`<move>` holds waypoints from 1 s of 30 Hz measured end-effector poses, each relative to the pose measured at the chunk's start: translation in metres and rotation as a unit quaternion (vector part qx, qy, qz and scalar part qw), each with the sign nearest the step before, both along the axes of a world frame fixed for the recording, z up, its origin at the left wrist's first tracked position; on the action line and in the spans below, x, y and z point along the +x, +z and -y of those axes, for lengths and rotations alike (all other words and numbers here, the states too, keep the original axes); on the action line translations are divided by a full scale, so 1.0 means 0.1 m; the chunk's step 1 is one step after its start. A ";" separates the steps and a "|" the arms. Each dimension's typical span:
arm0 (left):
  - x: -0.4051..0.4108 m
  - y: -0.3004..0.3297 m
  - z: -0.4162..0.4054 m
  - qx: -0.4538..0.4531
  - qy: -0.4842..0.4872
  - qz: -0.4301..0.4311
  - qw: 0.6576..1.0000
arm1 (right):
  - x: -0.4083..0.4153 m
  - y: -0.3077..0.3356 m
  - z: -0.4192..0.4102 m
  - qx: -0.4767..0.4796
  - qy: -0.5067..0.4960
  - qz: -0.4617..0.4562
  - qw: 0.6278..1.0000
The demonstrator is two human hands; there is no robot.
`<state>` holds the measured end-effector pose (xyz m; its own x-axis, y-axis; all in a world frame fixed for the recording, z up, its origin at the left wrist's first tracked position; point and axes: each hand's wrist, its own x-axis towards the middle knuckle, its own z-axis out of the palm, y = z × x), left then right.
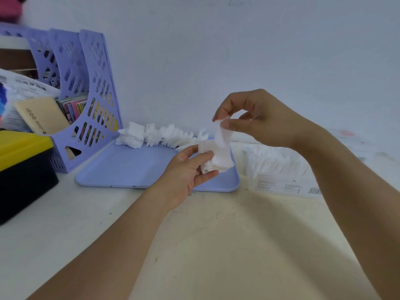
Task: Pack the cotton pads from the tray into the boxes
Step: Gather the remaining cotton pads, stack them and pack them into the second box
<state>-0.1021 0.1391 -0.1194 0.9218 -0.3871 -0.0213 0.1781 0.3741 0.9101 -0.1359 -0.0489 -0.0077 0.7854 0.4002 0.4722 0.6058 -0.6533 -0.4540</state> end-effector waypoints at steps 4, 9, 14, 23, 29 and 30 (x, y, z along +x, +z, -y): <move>0.01 -0.02 0.03 0.000 0.037 0.016 0.999 | -0.02 -0.03 -0.19 0.206 -0.030 -0.093 0.974; 0.00 -0.03 0.02 0.005 0.089 0.069 0.994 | 0.03 -0.31 -0.49 0.424 -0.109 -0.283 0.853; 0.02 -0.02 0.01 -0.016 0.124 0.064 0.990 | 0.11 -0.50 -0.52 0.372 -0.190 -0.248 0.874; 0.05 -0.01 0.00 -0.028 0.139 0.030 0.989 | 0.08 -0.58 -0.57 0.362 -0.175 -0.226 0.887; 0.03 0.03 -0.02 -0.024 0.120 0.036 0.992 | 0.12 -0.63 -0.57 0.317 -0.201 -0.188 0.908; 0.02 0.04 -0.01 -0.027 0.121 0.031 0.992 | 0.12 -0.64 -0.56 0.313 -0.204 -0.186 0.909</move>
